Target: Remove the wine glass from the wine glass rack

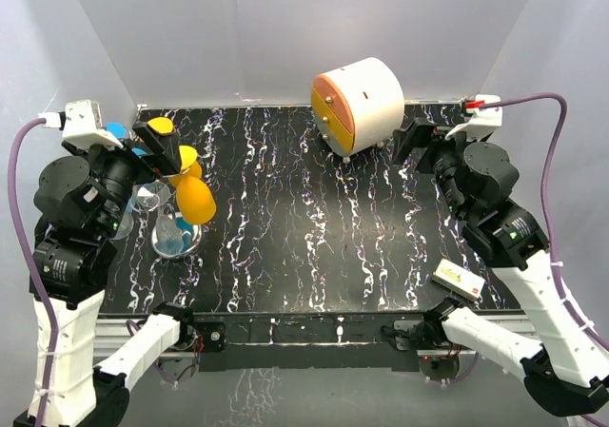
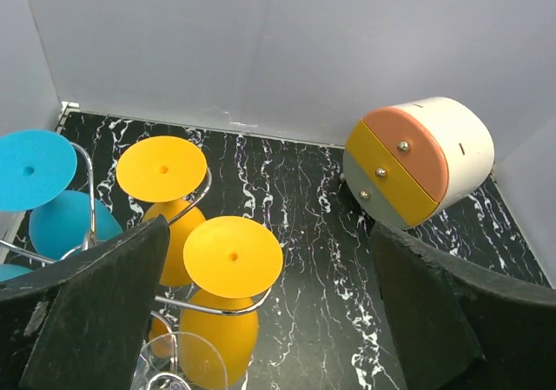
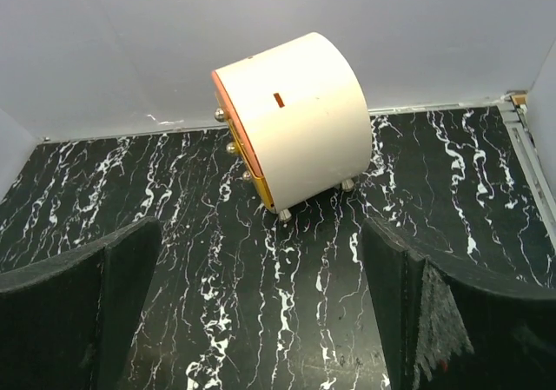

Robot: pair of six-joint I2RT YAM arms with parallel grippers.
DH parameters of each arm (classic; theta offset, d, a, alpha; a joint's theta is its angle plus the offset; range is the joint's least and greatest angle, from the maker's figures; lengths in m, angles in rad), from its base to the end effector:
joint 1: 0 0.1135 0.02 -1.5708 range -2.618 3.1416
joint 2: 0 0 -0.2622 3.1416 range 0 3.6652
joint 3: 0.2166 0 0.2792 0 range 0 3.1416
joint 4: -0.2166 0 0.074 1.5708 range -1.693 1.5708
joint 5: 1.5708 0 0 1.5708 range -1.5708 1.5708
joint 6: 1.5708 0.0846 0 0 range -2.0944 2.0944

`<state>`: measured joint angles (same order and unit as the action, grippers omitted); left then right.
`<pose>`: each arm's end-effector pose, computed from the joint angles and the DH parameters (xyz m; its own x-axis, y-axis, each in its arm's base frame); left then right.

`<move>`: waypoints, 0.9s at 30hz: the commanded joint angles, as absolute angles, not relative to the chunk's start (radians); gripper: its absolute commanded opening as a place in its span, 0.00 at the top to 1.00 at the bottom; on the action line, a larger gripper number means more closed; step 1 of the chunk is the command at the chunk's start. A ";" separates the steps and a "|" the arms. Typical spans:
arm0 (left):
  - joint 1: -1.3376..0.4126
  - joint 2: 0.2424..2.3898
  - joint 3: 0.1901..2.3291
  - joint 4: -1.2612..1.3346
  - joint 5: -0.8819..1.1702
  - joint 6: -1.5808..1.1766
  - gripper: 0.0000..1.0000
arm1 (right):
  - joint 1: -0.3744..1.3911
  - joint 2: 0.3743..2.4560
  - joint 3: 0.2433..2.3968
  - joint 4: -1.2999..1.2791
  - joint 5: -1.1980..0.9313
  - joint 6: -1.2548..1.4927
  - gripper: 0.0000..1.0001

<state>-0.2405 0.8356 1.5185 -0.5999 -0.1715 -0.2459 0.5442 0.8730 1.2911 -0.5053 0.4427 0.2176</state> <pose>0.1730 -0.0276 0.5396 0.0612 -0.2620 -0.9631 0.0870 0.9627 -0.2563 0.2123 0.0861 0.4669 -0.0949 0.1706 -0.9808 -0.0842 0.9803 0.1786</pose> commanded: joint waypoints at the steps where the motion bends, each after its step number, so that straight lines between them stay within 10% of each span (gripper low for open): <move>1: -0.201 0.814 1.507 -0.565 -0.155 -0.305 0.01 | 0.507 0.874 1.282 -0.463 0.465 0.288 0.02; 27: -0.062 0.874 1.657 -0.801 -0.033 -0.430 0.01 | 0.376 0.936 0.969 -0.094 -0.124 0.745 0.02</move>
